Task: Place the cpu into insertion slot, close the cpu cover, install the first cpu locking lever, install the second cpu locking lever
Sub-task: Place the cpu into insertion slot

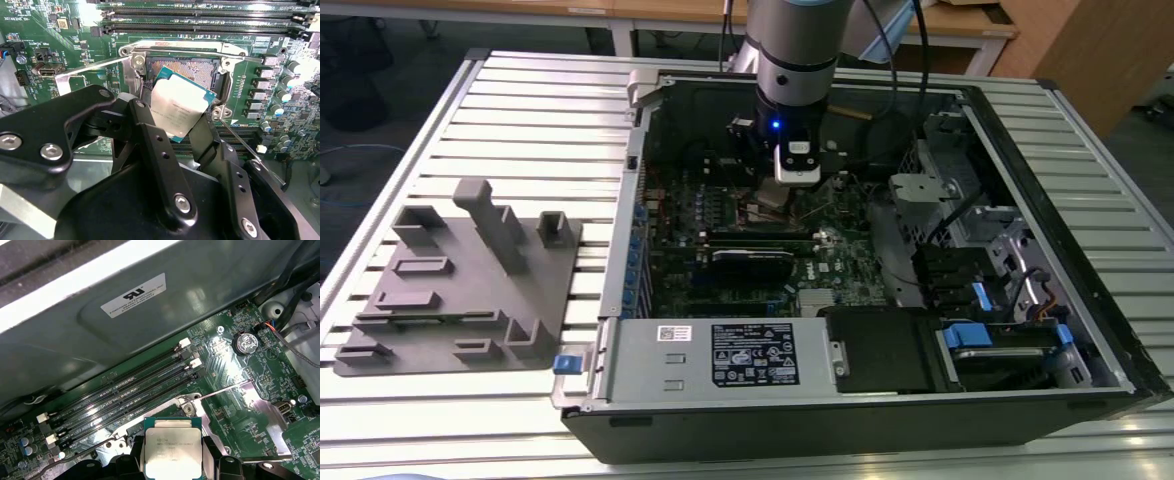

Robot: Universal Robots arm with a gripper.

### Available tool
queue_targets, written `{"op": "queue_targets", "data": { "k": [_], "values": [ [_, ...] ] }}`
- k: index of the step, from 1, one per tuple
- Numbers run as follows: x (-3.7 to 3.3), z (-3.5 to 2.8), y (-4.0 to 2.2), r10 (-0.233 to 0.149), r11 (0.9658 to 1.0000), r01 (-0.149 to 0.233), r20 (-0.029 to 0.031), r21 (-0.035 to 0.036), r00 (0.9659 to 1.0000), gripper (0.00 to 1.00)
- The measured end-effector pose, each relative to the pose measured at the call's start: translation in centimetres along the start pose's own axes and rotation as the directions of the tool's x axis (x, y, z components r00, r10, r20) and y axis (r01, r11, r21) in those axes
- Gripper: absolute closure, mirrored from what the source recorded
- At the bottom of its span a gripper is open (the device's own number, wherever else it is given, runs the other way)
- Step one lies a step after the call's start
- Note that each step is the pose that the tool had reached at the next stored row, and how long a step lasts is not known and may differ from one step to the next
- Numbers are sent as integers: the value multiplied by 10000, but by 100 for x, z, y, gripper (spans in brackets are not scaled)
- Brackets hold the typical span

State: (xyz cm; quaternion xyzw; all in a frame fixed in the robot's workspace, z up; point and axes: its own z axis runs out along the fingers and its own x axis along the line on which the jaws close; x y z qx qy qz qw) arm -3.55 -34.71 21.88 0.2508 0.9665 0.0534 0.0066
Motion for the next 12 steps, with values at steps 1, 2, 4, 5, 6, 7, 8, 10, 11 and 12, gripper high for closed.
{"op": "queue_targets", "data": {
  "k": [1,2,4,5,6,7,8,10,11,12],
  "values": [
    [0,0,0,1,10000,-1,0,0,10000,46],
    [0,0,0,5,10000,-5,0,0,10000,46],
    [0,0,0,65,10000,-65,7,-2,10000,46],
    [0,0,0,112,9999,-112,12,-2,9999,46],
    [0,0,0,150,9999,-150,16,-3,9999,46],
    [0,0,0,197,9998,-197,21,-3,9998,46],
    [0,0,0,261,9997,-261,28,-4,9997,46],
    [0,0,0,445,9990,-445,48,-8,9990,46],
    [0,1,0,548,9985,-548,58,-10,9985,46],
    [0,0,0,624,9980,-624,66,-11,9980,46]
  ]
}}
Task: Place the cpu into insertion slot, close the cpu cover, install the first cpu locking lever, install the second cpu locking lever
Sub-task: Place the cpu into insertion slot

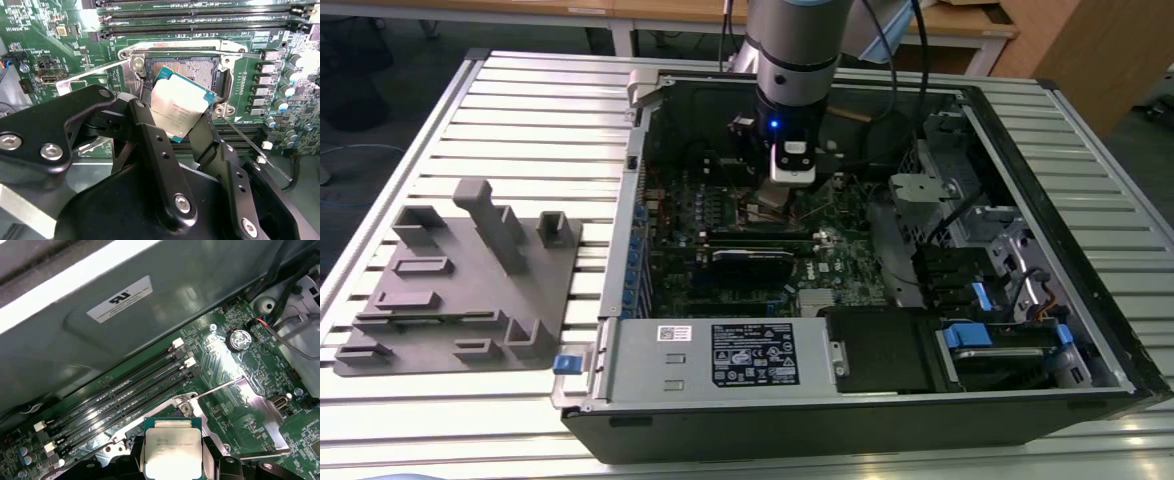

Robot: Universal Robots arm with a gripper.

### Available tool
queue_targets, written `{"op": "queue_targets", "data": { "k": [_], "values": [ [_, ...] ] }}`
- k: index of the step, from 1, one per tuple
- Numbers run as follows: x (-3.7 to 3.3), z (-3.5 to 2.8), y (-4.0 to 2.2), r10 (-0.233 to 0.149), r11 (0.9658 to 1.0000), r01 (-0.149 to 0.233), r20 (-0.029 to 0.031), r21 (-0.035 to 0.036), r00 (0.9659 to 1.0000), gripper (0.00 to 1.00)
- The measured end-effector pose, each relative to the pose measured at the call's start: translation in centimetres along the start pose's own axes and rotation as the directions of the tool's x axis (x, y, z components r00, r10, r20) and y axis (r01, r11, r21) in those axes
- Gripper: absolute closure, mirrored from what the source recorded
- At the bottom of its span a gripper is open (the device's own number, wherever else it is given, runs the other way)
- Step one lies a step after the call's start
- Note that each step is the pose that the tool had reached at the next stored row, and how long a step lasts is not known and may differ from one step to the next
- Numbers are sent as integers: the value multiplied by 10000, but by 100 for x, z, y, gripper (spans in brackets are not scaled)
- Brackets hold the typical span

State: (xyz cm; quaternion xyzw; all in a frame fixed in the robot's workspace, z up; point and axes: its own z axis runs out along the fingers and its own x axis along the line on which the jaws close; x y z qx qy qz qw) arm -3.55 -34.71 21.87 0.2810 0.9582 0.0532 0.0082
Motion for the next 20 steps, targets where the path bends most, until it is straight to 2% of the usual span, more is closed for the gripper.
{"op": "queue_targets", "data": {
  "k": [20],
  "values": [
    [0,0,0,34,10000,-34,4,-1,10000,46]
  ]
}}
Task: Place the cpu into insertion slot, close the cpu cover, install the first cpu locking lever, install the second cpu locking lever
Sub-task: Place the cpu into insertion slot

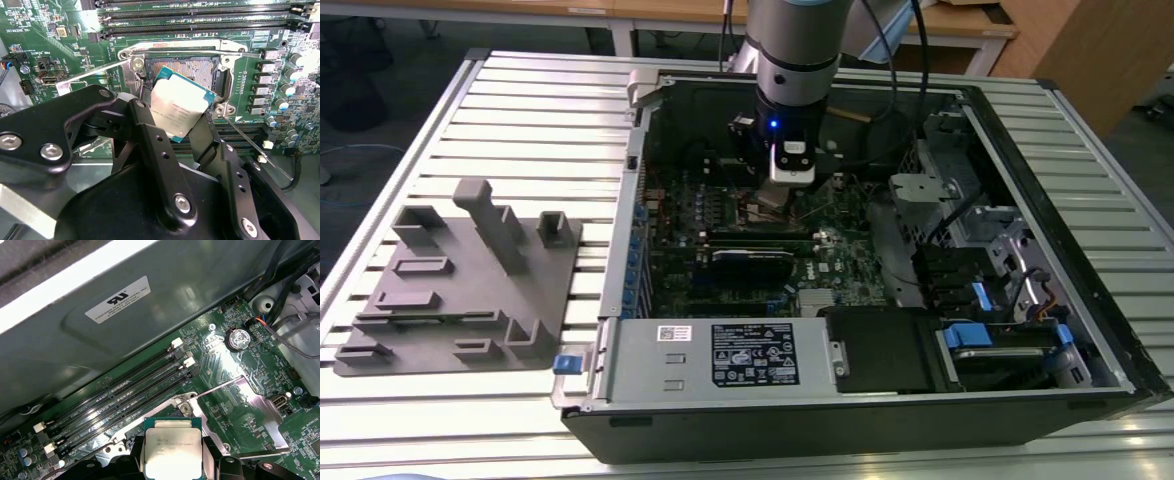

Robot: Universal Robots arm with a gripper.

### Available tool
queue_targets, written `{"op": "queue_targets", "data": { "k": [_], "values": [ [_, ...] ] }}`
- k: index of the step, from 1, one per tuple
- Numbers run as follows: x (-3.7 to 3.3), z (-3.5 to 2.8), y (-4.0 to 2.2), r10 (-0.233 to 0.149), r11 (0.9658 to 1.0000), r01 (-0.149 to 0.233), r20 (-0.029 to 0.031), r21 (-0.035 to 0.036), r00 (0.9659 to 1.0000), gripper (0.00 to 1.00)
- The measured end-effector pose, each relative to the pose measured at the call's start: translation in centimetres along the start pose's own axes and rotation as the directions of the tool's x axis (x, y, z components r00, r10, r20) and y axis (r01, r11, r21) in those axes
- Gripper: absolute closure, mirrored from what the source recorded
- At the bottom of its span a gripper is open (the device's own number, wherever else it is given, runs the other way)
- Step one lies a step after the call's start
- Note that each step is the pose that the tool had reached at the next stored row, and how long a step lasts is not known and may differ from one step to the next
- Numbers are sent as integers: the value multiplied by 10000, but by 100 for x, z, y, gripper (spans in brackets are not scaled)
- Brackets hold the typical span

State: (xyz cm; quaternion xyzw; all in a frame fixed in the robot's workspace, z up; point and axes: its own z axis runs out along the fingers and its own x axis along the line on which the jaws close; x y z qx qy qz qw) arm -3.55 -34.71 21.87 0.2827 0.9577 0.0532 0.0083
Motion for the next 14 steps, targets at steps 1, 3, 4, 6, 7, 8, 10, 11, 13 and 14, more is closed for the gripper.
{"op": "queue_targets", "data": {
  "k": [1,3,4,6,7,8,10,11,13,14],
  "values": [
    [0,0,0,13,10000,-13,2,-1,10000,46],
    [0,0,0,120,9999,-120,13,-1,9999,46],
    [0,0,0,206,9998,-206,22,-2,9998,46],
    [0,0,0,432,9991,-432,46,-7,9991,46],
    [0,0,0,540,9985,-540,58,-9,9985,46],
    [0,0,0,629,9980,-629,67,-11,9980,46],
    [0,0,0,784,9969,-784,84,-14,9969,46],
    [0,0,0,849,9964,-849,90,-16,9963,46],
    [0,-2,1,954,9954,-954,102,-18,9954,46],
    [0,-5,1,993,9951,-993,106,-17,9950,46]
  ]
}}
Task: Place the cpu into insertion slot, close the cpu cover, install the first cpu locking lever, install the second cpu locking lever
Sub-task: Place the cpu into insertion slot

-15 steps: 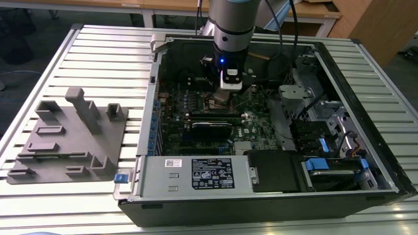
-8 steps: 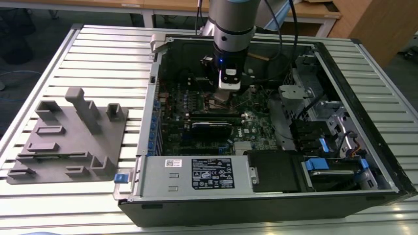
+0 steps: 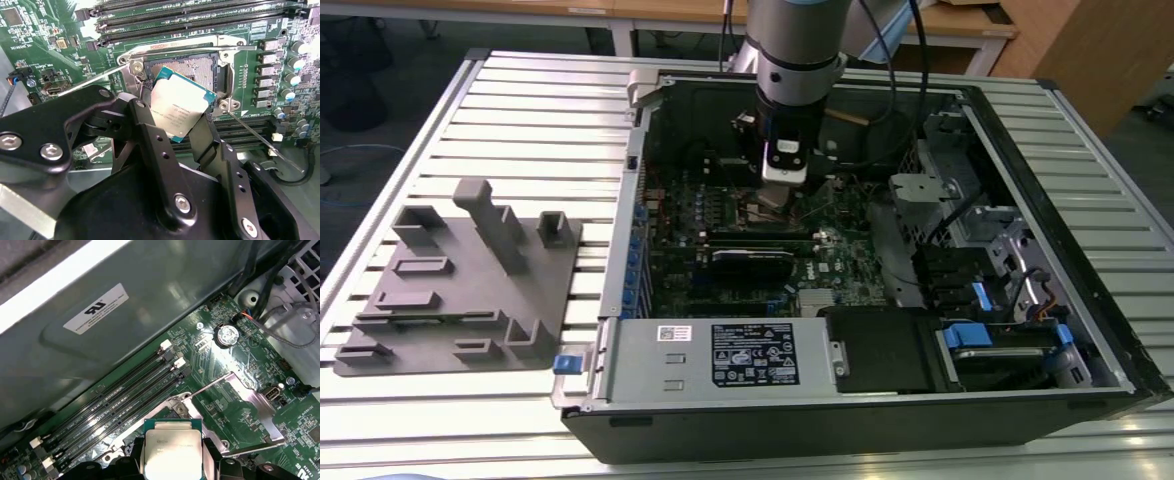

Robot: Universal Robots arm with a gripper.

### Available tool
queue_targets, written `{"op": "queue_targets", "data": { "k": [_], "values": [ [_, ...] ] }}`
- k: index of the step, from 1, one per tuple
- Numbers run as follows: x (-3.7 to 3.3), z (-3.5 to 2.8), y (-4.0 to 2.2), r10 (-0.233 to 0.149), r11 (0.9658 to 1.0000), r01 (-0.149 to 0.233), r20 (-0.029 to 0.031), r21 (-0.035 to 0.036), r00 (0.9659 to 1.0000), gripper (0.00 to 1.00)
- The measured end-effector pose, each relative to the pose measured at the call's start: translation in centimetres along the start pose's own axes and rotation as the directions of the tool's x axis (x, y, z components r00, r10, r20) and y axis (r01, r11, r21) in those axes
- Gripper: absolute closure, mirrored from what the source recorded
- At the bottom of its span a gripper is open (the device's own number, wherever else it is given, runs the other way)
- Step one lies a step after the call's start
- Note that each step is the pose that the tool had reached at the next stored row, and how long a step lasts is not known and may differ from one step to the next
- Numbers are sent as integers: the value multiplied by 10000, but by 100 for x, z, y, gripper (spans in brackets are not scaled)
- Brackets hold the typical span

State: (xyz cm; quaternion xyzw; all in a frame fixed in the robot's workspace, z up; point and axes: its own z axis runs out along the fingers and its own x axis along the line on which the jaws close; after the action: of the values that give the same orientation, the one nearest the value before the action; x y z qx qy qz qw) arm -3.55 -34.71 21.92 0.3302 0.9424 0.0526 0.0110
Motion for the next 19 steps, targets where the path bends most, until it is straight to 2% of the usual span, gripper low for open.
{"op": "queue_targets", "data": {
  "k": [7,9,12,15,19],
  "values": [
    [1,-34,4,181,9998,-181,20,-7,9998,46],
    [1,-35,3,326,9995,-326,70,34,9994,46],
    [1,-32,3,713,9974,-713,119,37,9974,46],
    [0,-24,2,1236,9923,-1236,178,27,9922,46],
    [0,-14,1,1956,9807,-1957,258,8,9803,46]
  ]
}}
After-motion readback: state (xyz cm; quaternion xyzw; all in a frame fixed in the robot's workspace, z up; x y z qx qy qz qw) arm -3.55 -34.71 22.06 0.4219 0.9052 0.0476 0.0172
